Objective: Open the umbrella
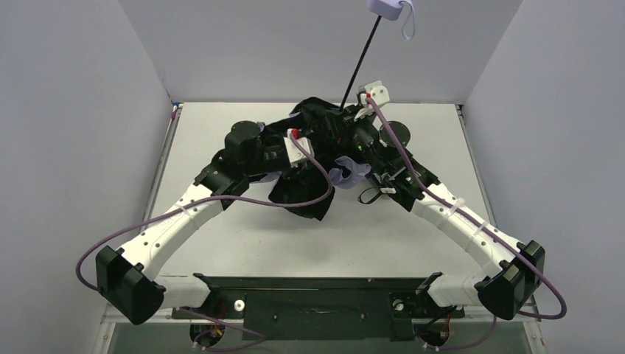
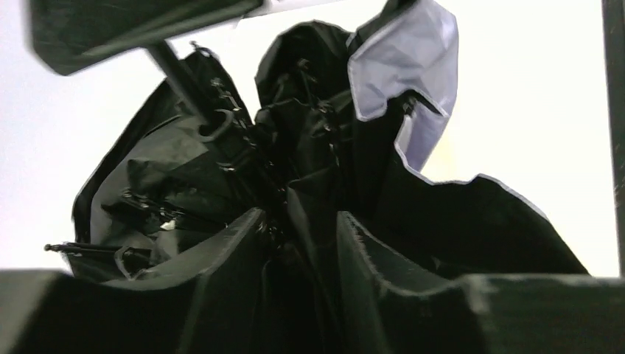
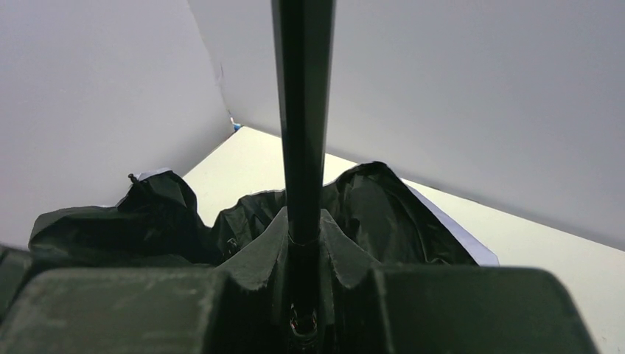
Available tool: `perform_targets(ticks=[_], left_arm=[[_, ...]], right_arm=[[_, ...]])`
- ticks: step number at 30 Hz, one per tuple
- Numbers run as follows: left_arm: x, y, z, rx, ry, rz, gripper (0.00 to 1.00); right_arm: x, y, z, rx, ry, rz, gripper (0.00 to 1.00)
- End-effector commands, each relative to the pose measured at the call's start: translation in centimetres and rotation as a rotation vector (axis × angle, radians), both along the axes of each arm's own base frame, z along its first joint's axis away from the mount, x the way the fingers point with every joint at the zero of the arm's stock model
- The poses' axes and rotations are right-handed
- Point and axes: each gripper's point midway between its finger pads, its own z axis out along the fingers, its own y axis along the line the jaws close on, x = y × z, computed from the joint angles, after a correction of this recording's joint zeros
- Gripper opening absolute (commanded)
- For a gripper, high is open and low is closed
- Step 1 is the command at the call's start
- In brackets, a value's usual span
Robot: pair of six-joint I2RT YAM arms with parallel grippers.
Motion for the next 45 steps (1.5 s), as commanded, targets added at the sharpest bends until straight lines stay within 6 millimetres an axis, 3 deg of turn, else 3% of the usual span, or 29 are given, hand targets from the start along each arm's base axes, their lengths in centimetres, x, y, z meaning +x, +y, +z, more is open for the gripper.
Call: perform_targets(ticks=[1,5,11,16,20,21,22,24,26,27,28,29,30,31,32,33,34,35,36,38,39,41,42,43,44,45], left_arm=[[-1.4,-0.4,-2.8,0.134,-0.075,-0.059,0.33],[-3.3,0.2,-6.0,0.25,-0.105,-0.128,0.17],[-6.8,2.1,-9.4,0.347,-0.095,-0.239,0.07],[-9.8,4.4,-11.8,0.439,-0.069,-0.329,0.03],[-11.0,6.0,-12.7,0.501,-0.059,-0.348,0.02],[-10.8,6.0,-12.5,0.489,-0.052,-0.327,0.13],[-10.5,6.0,-11.8,0.467,-0.06,-0.295,0.25],[-9.2,5.4,-8.9,0.342,-0.046,-0.19,0.62],[-7.7,4.6,-4.2,0.122,0.065,-0.044,0.78],[-5.9,4.7,-0.5,0.011,0.024,0.017,0.81],[-5.4,4.8,1.3,-0.094,0.134,0.078,0.86],[-3.5,5.8,4.8,-0.196,0.106,0.143,0.88],[-2.8,6.5,7.2,-0.302,0.191,0.195,0.9],[-0.7,8.2,8.6,-0.371,0.2,0.279,0.9],[0.1,9.2,10.3,-0.463,0.241,0.32,0.9],[2.0,11.6,10.8,-0.512,0.241,0.413,0.9],[3.3,13.7,11.5,-0.577,0.247,0.473,0.9],[4.0,14.8,11.5,-0.601,0.249,0.504,0.9],[4.9,16.5,11.4,-0.63,0.25,0.551,0.9],[5.6,17.9,11.2,-0.633,0.253,0.579,0.89],[5.5,18.1,11.3,-0.622,0.242,0.578,0.89],[5.2,18.4,11.6,-0.588,0.204,0.581,0.88],[4.8,18.3,11.7,-0.575,0.191,0.57,0.88],[4.7,18.4,11.6,-0.561,0.175,0.571,0.88],[4.6,18.4,11.7,-0.558,0.17,0.571,0.88],[4.6,18.3,11.6,-0.555,0.168,0.567,0.88]], right_arm=[[-1.3,-1.2,6.7,0.176,-0.129,-0.016,0.0],[-0.6,-1.6,6.5,0.191,-0.113,-0.038,0.0],[0.7,-2.7,6.6,0.196,-0.117,-0.06,0.0],[1.3,-3.0,6.8,0.186,-0.139,-0.034,0.0],[1.2,-2.8,6.6,0.124,-0.176,-0.007,0.0],[1.2,-2.7,6.5,0.092,-0.195,-0.005,0.0],[1.0,-2.3,6.1,0.071,-0.2,0.018,0.0],[0.7,-1.6,5.3,0.025,-0.208,0.049,0.0],[1.2,-2.2,5.5,-0.011,-0.255,0.0,0.0],[2.1,-3.9,6.8,0.015,-0.286,-0.064,0.0],[3.1,-4.7,6.9,0.027,-0.28,-0.093,0.0],[4.1,-6.6,8.3,0.066,-0.287,-0.151,0.0],[5.0,-7.2,8.3,0.09,-0.271,-0.176,0.0],[5.7,-8.5,8.9,0.115,-0.269,-0.223,0.0],[6.2,-8.1,8.6,0.161,-0.236,-0.21,0.0],[5.8,-6.2,8.2,0.171,-0.218,-0.131,0.0],[3.9,-2.7,7.9,0.199,-0.187,-0.028,0.0],[2.8,-0.9,7.0,0.199,-0.148,0.025,0.0],[0.4,2.2,6.0,0.232,-0.102,0.122,0.0],[-1.0,3.1,6.0,0.268,-0.078,0.153,0.0],[-0.6,2.0,6.5,0.269,-0.086,0.116,0.0],[2.5,-2.9,7.4,0.247,-0.128,-0.042,0.0],[4.5,-6.8,8.5,0.251,-0.154,-0.154,0.0],[6.0,-9.4,8.5,0.242,-0.161,-0.229,0.0],[6.5,-9.9,8.7,0.243,-0.159,-0.247,0.0],[6.2,-8.8,8.6,0.25,-0.155,-0.214,0.0]])
